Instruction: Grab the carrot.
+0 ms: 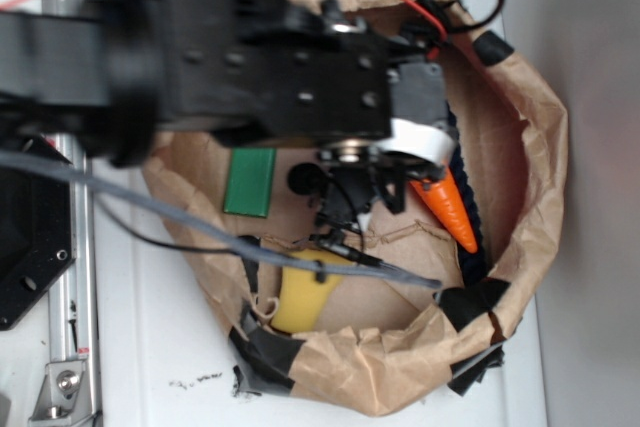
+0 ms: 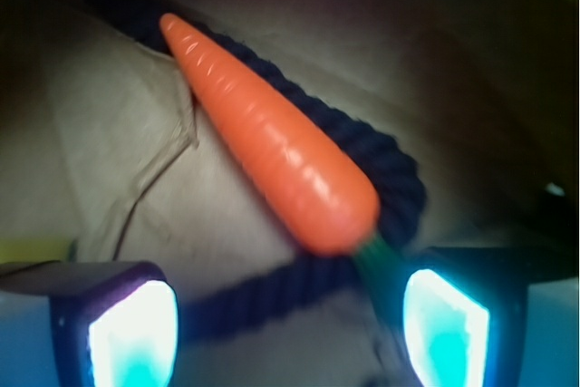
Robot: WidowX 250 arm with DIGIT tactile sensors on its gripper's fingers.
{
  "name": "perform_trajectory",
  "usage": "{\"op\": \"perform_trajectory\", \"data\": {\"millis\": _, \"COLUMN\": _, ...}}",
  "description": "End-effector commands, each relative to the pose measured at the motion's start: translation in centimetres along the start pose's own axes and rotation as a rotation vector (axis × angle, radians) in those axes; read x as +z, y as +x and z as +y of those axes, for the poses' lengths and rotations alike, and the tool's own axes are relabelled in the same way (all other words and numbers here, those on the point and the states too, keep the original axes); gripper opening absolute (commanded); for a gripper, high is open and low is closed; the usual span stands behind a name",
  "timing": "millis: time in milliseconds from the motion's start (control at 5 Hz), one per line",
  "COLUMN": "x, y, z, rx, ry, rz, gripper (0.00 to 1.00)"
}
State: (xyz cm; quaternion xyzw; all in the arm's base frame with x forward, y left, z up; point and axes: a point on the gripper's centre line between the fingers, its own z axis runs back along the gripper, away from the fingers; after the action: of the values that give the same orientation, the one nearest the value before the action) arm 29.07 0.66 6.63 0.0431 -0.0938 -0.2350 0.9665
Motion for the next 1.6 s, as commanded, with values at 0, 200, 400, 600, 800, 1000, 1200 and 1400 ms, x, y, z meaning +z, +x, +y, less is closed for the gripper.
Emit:
{"op": "perform_trajectory", "data": {"millis": 0, "x": -1.5, "y": 3.6, "z": 0.8, "rx": -0.003, "ry": 0.037, "rz": -0.023, "gripper": 1.00}}
{"op": "perform_trajectory", "data": {"millis": 200, "x": -2.2, "y": 3.3, "z": 0.7, "rx": 0.022, "ry": 0.028, "rz": -0.008, "gripper": 0.00}}
{"op": "perform_trajectory", "data": {"millis": 400, "x": -2.2, "y": 2.9, "z": 0.6, "rx": 0.039, "ry": 0.034, "rz": 0.006, "gripper": 0.00}}
{"op": "perform_trajectory", "data": {"millis": 600, "x": -0.6, "y": 2.7, "z": 0.8, "rx": 0.069, "ry": 0.056, "rz": 0.004, "gripper": 0.00}}
{"op": "perform_trajectory", "data": {"millis": 800, "x": 2.2, "y": 2.1, "z": 0.3, "rx": 0.171, "ry": 0.004, "rz": 0.019, "gripper": 0.00}}
{"op": "perform_trajectory", "data": {"millis": 1000, "x": 7.6, "y": 1.5, "z": -0.9, "rx": 0.300, "ry": -0.236, "rz": 0.121, "gripper": 0.00}}
{"op": "perform_trajectory", "data": {"millis": 1200, "x": 12.7, "y": 1.2, "z": -0.8, "rx": 0.436, "ry": -0.179, "rz": 0.121, "gripper": 0.00}}
{"op": "perform_trajectory", "data": {"millis": 1400, "x": 14.3, "y": 0.9, "z": -0.9, "rx": 0.555, "ry": -0.170, "rz": 0.136, "gripper": 0.00}}
